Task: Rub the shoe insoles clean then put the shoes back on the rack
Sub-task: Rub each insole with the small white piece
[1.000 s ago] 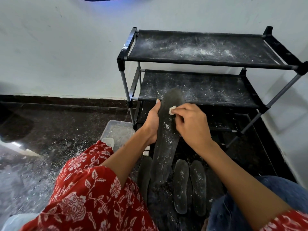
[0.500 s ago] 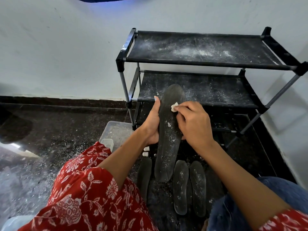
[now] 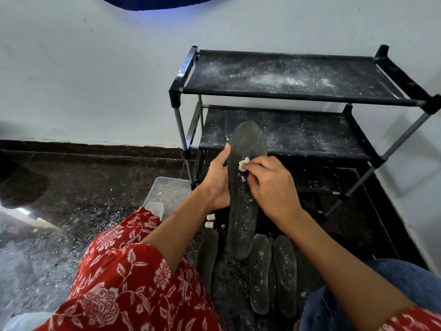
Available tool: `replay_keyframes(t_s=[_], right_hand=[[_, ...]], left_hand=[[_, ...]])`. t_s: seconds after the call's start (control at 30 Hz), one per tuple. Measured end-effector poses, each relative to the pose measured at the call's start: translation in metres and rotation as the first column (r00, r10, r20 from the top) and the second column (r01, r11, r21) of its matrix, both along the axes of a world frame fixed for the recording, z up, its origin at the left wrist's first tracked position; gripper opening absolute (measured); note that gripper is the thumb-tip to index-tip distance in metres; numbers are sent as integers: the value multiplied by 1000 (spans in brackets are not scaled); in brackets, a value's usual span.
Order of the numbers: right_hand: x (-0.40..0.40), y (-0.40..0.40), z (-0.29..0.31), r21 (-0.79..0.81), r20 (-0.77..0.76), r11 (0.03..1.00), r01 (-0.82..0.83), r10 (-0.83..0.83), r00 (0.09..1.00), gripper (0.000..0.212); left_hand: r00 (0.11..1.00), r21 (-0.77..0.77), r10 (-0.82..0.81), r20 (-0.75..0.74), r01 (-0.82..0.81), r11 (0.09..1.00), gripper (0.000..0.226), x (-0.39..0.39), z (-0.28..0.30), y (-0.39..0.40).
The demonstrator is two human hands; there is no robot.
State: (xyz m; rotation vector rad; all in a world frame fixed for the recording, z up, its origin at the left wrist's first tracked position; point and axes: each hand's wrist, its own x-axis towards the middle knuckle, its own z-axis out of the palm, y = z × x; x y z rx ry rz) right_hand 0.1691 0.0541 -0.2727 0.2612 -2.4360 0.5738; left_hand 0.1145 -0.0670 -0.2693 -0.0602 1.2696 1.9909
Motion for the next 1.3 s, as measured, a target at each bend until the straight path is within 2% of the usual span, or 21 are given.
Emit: replay_keyframes(t_s=[0.13,0.33,0.43,0.57,0.7,0.83,0.9,1.0,1.13,1.3], right_hand=[[-1,1,1,-14,-4,1000,-10,9,1000,20],[4,-2,5,-74,88,987,-145,152,985,16],[1,2,10,-126,-8,988,-89,89,996,16],[-4,4,9,-51,-30,999,-10,9,1000,25],[1,-4,4,8,26,996,-89,89,996,25],[5,-8,6,-91,73,983,-161,168,983,21],[4,-6,7,-123,25,985,-121,125,992,18],[2,-3,6,-71,-21,997,-24,23,1000,21],[6,-9,1,-30,93,996,-79,82,992,23],[16,-18,3,-97,257,974,-207,225,940,21]], left_hand=[[1000,-16,7,20,-7,1000,77,1,0,1],[998,-27,47,51,-45,999,76,1,-1,-1],[999,-15,16,34,-15,1000,72,3,2,-1],[999,0,-14,44,14,1000,72,5,3,4],[999,-35,21,38,-20,999,71,2,0,3],[998,-42,48,40,-46,998,69,1,-2,1],[999,-39,35,40,-33,999,70,1,-2,0],[999,-42,18,34,-17,999,71,2,-1,1],[998,-70,45,39,-42,997,71,1,-3,0],[991,-53,127,49,-125,991,70,-2,-4,-4]])
